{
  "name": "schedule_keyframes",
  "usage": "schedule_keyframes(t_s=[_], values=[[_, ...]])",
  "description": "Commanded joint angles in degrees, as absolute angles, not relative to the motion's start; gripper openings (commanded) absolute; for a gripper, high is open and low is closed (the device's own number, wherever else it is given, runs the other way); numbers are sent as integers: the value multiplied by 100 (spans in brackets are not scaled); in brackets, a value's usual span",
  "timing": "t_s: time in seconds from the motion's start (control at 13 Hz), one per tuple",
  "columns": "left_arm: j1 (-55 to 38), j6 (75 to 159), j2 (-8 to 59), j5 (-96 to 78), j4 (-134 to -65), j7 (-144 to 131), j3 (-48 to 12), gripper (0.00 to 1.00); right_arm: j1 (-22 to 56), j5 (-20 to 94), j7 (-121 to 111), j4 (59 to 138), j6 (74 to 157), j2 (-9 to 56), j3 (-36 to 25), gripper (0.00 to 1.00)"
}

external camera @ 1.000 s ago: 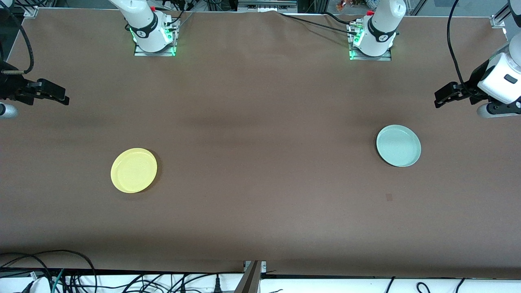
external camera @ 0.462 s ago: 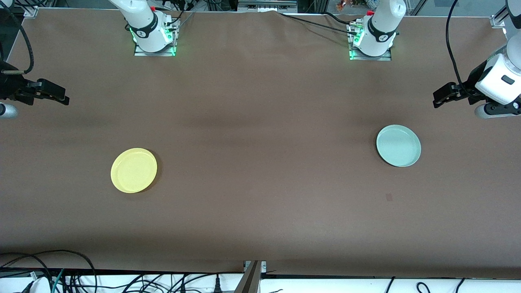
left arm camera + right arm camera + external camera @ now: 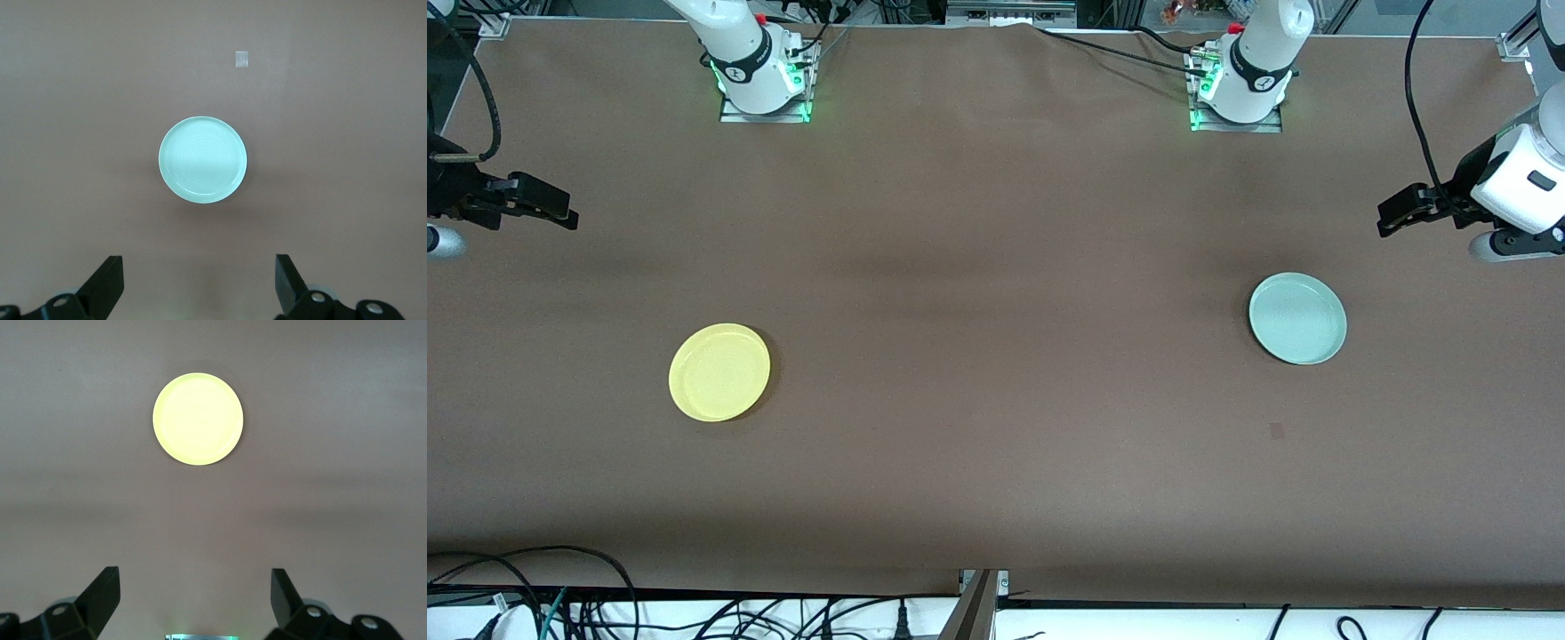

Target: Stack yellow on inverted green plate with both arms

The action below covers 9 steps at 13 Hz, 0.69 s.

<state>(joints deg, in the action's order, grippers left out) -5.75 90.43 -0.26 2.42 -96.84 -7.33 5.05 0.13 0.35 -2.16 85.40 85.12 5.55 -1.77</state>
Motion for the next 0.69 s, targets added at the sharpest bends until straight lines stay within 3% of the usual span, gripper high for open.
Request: schedule_keyframes(t_s=[0.0, 0.15, 0.62], values=[[-510, 9097, -97, 343, -10070, -624, 466, 100, -9, 123, -167, 8481, 8499, 571, -167, 100], [-379, 9376, -114, 351, -10544, -650, 466, 100, -9, 123, -167, 8481, 8499, 571, -167, 100], [-89, 11379, 8, 439, -12197, -624, 475, 100, -9, 132, -158, 8481, 8490, 571, -167, 100]])
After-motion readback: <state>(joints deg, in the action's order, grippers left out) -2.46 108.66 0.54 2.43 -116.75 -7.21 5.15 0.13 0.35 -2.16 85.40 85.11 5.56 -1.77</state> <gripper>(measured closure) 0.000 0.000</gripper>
